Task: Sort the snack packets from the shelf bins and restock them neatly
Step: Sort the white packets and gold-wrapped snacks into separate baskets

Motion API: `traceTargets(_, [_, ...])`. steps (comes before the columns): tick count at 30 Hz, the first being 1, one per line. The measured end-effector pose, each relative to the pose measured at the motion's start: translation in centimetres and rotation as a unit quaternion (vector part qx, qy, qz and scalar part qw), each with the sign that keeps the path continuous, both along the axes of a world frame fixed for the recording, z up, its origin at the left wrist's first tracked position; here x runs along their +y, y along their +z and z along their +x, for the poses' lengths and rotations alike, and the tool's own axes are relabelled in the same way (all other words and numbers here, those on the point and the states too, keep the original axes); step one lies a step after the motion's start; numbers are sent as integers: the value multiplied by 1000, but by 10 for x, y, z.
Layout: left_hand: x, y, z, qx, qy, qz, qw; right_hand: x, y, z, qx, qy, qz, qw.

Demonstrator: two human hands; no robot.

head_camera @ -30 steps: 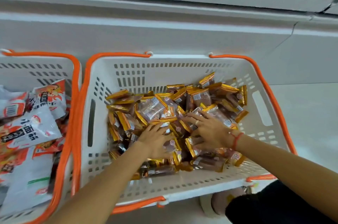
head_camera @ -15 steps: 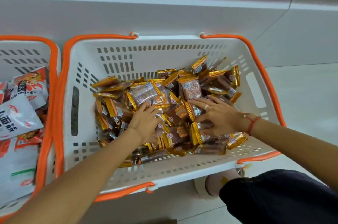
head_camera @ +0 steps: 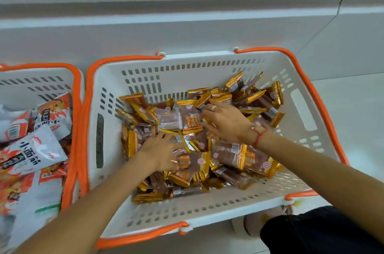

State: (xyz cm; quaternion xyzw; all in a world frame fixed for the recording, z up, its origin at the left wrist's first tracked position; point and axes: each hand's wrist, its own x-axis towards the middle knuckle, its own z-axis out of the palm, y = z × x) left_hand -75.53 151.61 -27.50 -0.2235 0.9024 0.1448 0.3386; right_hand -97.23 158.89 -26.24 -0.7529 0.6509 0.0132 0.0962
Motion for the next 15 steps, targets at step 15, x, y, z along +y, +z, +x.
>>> traceTargets(15, [-51,83,105,247,291,-287,879,-4,35,46,59,6,291,955])
